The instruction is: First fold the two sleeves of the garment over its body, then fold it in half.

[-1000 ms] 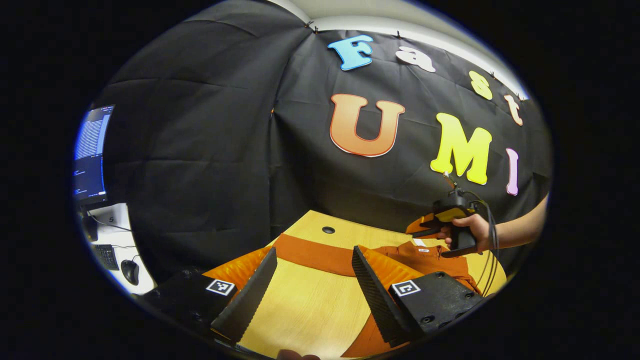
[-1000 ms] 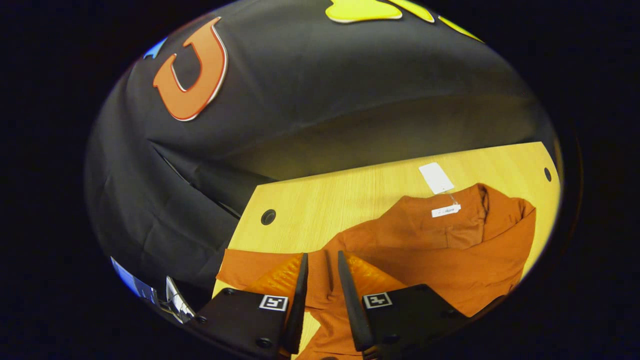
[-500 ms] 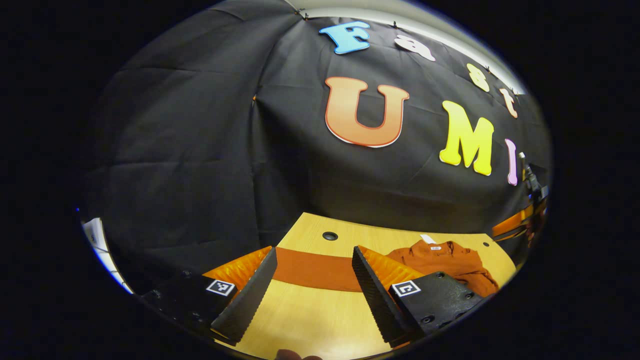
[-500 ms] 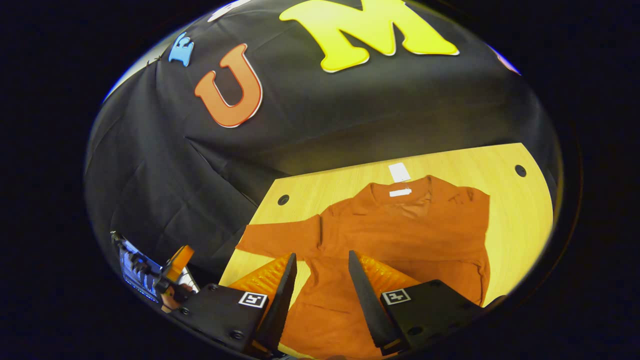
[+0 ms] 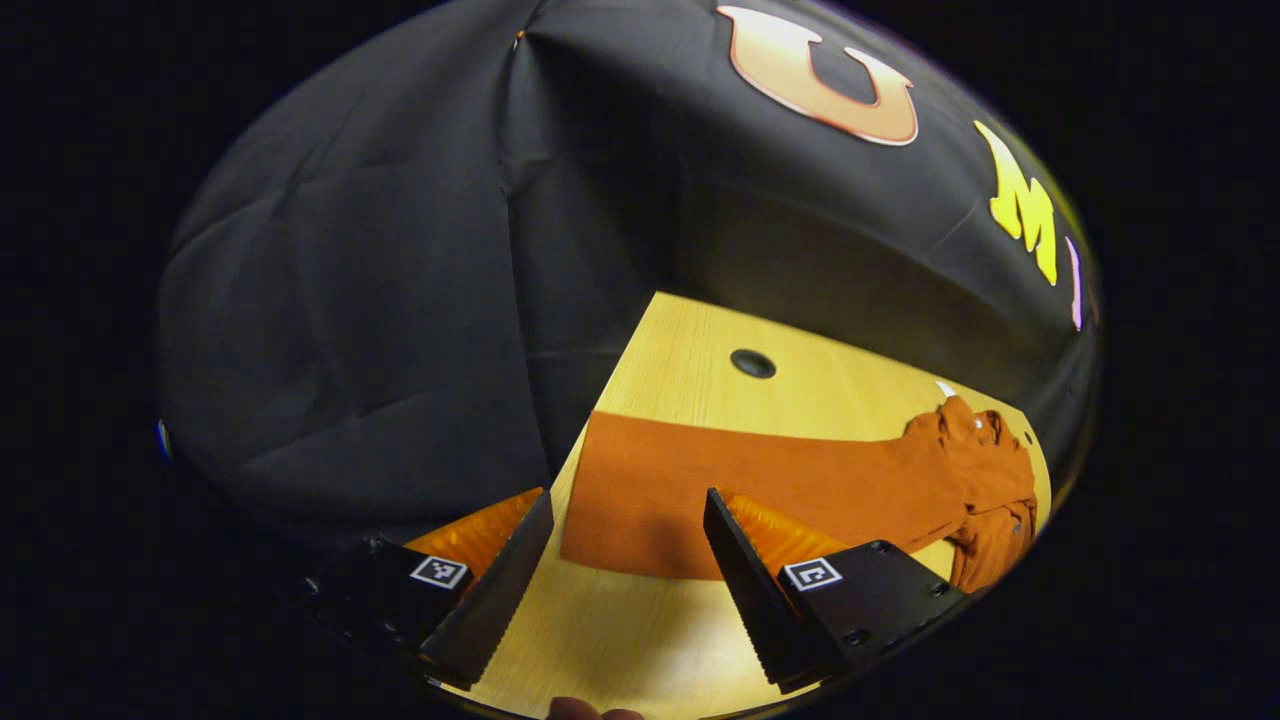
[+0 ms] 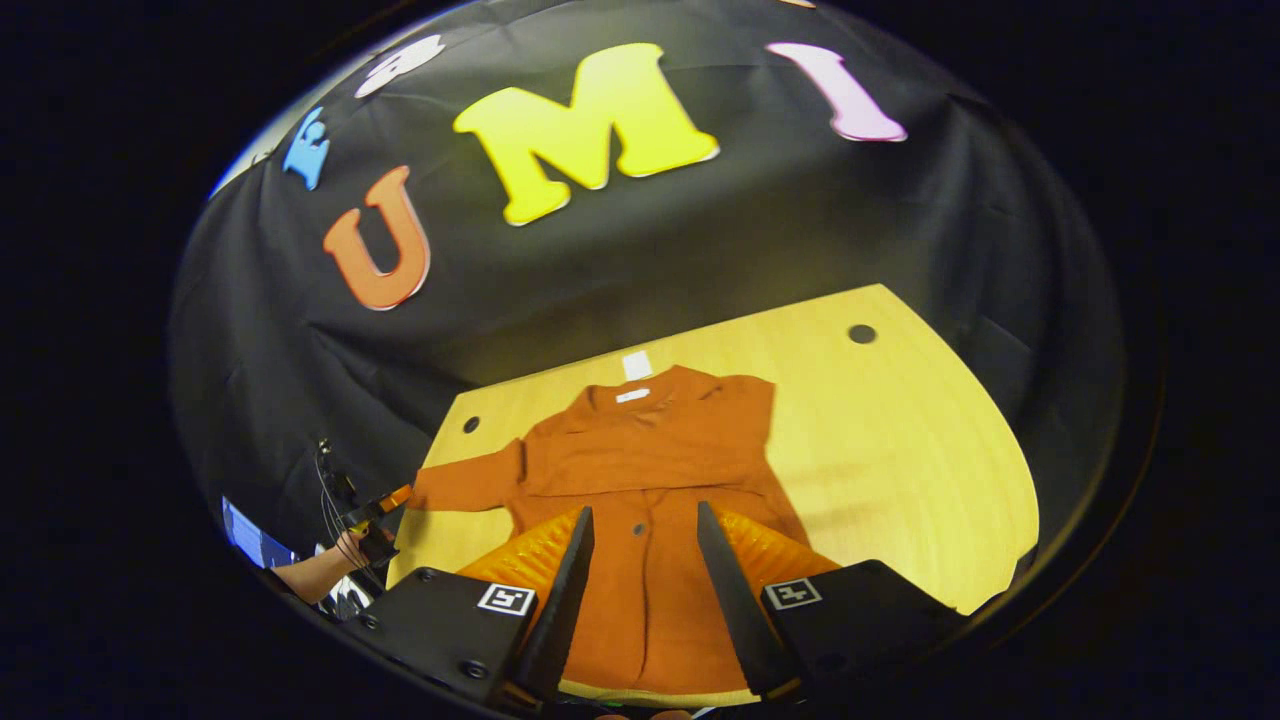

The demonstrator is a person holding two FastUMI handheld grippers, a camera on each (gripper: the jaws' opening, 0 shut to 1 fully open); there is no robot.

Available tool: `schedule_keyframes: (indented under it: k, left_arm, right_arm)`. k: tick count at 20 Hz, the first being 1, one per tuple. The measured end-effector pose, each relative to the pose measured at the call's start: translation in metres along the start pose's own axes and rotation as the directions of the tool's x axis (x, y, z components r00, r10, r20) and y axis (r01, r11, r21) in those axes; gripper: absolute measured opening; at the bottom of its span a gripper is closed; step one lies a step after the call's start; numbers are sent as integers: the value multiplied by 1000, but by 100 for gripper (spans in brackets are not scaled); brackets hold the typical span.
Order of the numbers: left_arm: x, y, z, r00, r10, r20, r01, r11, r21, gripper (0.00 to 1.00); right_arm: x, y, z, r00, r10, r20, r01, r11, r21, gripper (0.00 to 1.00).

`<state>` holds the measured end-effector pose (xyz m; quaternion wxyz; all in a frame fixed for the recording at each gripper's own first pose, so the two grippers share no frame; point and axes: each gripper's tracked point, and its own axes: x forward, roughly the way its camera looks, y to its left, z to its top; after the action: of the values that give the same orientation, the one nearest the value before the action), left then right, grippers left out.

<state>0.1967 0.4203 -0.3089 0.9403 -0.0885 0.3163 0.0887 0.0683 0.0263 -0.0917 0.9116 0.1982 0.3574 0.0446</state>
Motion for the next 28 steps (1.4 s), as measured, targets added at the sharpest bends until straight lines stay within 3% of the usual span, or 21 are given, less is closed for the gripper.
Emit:
schedule_keyframes:
  k: [3,6,8,9,10,13,15,21,28]
  left_arm:
    - [11,-4,-9,999,32,-18,-32,999,14,99]
    - [17,-3,-15,994,102,-43,-100,994,53,99]
    - [21,-4,-15,989,147,-20,-147,989,29,99]
    - [21,-5,-14,986,167,-11,-167,986,6,82]
    - [21,-6,-14,984,177,-9,-177,984,-4,83]
    - [13,-16,-13,991,128,-21,-129,990,-50,13]
    - [9,-27,-10,997,74,-33,-77,993,-92,4]
    - [-47,-97,69,990,-87,112,97,992,-86,3]
    - [-125,-232,164,937,-254,241,266,964,-18,3]
  right_arm:
    - [-11,-31,-5,999,-53,7,52,994,100,68]
    - [-9,-38,-6,998,-65,19,61,985,163,68]
    - [-6,-33,-13,998,-54,13,50,981,189,68]
    - [-5,-30,-13,999,-42,10,39,980,195,68]
    - [-4,-27,-14,1000,-29,8,27,981,192,68]
    - [-6,-20,-20,1000,-11,-3,11,990,141,65]
    - [-10,-22,-21,1000,-6,-4,7,993,118,68]
    - [-13,-30,-17,999,44,3,-44,987,154,68]
    - [-31,-47,1,987,142,71,-152,972,182,68]
